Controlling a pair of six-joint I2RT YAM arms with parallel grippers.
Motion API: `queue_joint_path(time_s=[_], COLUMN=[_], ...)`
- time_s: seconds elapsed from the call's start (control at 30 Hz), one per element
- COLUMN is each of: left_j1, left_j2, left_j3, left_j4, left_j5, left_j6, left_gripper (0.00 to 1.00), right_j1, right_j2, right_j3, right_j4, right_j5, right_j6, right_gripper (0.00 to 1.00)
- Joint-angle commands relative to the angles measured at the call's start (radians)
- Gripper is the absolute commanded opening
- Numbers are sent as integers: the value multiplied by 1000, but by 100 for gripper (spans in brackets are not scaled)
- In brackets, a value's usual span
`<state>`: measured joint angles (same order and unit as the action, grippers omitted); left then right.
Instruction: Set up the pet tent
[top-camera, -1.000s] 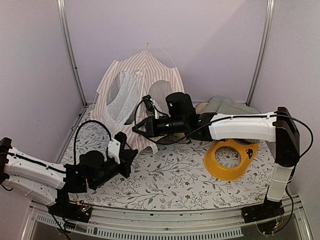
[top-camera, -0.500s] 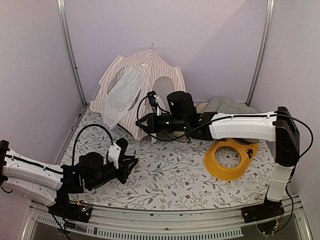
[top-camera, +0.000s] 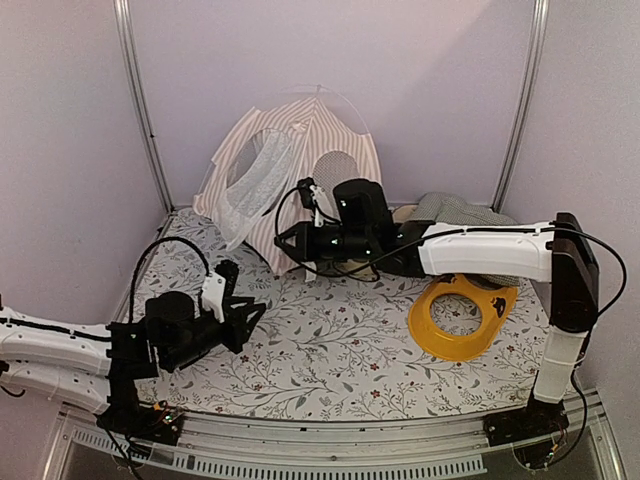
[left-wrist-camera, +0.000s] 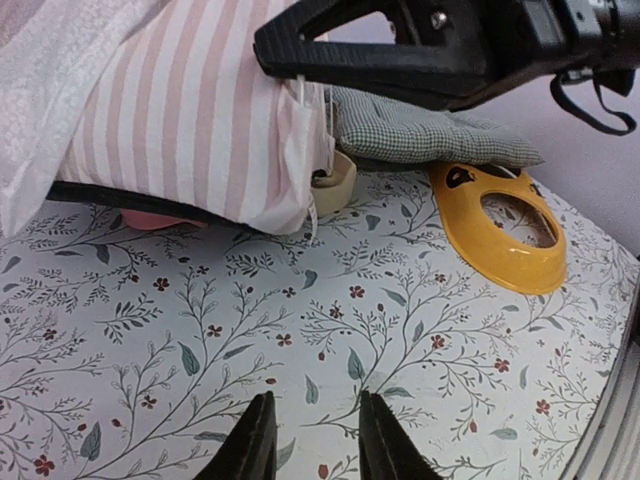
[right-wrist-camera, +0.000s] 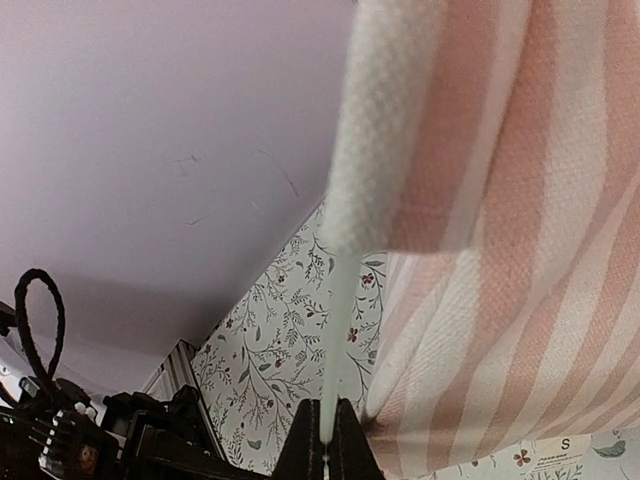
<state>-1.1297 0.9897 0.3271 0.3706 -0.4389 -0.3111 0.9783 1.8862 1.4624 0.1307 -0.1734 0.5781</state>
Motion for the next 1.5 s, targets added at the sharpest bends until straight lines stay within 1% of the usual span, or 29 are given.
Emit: queue_joint_path(time_s=[0.0,0.13,0.27,0.33,0.37,0.43,0.53,0.67,0.8,0.97,1.13,1.23,1.27,1.33,1.47], left_j1=[51,85,127,152,169,203,269,375,494,660,795,834,839,843,843], left_j2=[-62,-166,-296,-344,-361,-376,-357,-293,-224,-112,17,69,77,90,118], left_j3=[80,145,234,274,294,344,421,510,588,680,776,814,818,831,866], left_j4=[-131,-246,-365,-411,-436,-490,-556,-606,-619,-625,-657,-664,-660,-657,-672], left_j5=[-26,-58,-118,-136,-144,-160,-156,-77,45,261,454,531,552,595,656], left_j6=[-52,-70,-78,-56,-41,-21,13,59,92,142,180,199,204,221,255], left_gripper=[30,36,43,48,51,54,58,61,63,66,64,62,62,62,62], right_j1=[54,116,151,167,176,191,201,202,196,194,194,194,194,194,194], right_j2=[21,49,54,51,47,27,-34,-129,-198,-252,-285,-297,-300,-311,-339], right_j3=[88,164,169,165,161,131,34,-116,-227,-327,-382,-386,-385,-386,-387], right_j4=[-63,-181,-243,-266,-275,-277,-241,-199,-198,-210,-224,-244,-252,-258,-258], right_j5=[56,129,153,160,166,172,158,168,189,191,209,226,233,238,244], right_j6=[-93,-218,-292,-330,-346,-386,-445,-478,-472,-427,-382,-363,-359,-349,-335], right_gripper=[0,0,0,0,0,0,0,0,0,0,7,17,24,31,44])
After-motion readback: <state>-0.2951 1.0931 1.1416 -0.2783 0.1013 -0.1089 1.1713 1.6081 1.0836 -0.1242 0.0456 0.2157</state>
